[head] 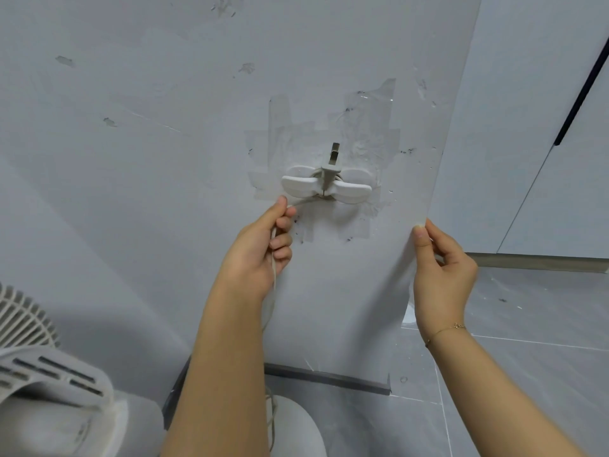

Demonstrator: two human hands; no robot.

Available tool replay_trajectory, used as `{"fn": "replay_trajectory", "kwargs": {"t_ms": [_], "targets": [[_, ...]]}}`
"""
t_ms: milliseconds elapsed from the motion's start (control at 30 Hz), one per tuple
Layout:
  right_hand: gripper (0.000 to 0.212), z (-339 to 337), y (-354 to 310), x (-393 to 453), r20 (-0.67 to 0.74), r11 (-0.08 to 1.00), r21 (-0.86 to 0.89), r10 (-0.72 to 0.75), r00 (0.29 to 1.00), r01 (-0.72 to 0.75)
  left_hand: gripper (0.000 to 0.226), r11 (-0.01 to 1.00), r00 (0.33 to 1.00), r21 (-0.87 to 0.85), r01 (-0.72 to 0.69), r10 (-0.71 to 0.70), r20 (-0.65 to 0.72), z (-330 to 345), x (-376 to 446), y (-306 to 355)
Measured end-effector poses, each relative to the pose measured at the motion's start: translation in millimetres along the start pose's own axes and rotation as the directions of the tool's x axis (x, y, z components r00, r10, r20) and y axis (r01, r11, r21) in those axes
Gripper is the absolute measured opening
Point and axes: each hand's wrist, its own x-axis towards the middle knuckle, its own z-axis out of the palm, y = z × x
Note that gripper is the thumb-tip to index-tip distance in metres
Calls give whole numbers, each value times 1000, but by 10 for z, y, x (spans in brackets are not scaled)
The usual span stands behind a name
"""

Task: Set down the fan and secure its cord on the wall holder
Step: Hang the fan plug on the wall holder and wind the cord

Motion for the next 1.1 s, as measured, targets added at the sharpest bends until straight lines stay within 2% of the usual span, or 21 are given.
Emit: {"fn": "replay_trajectory", "kwargs": {"t_ms": [67,133,267,467,567,667,733,800,900,1100], "targets": [[24,5,2,0,-4,1000,5,3,1000,-3,20,991,999,-129,31,-29,18,32,6,48],[24,9,6,4,-5,1000,7,3,1000,-3,17,982,1000,-189,-5,10,25,59,0,97],[23,1,10,5,-8,1000,20,10,1000,-10,21,985,984,12,-169,170,-53,138,-29,155],[22,14,14,2,-19,1000,25,11,1000,-10,26,912,921,224,-345,374,-106,200,-33,202],[22,18,22,5,-31,1000,21,7,999,-6,30,814,857,384,-436,506,-99,217,-41,204],[22,13,32,5,-28,1000,24,4,1000,-3,22,636,745,577,-512,663,-69,238,-60,225],[23,17,38,6,-28,1000,26,5,1000,-4,21,489,670,722,-490,741,-47,253,-66,220],[23,26,41,3,-32,1000,28,13,999,-12,24,420,634,785,-455,772,-45,269,-68,194],[25,29,21,-2,-24,999,26,38,999,-37,24,436,644,784,-442,763,-62,268,-67,183],[26,-122,-20,-17,18,990,-83,118,993,-116,10,603,752,648,-465,655,-71,190,-296,177]]}}
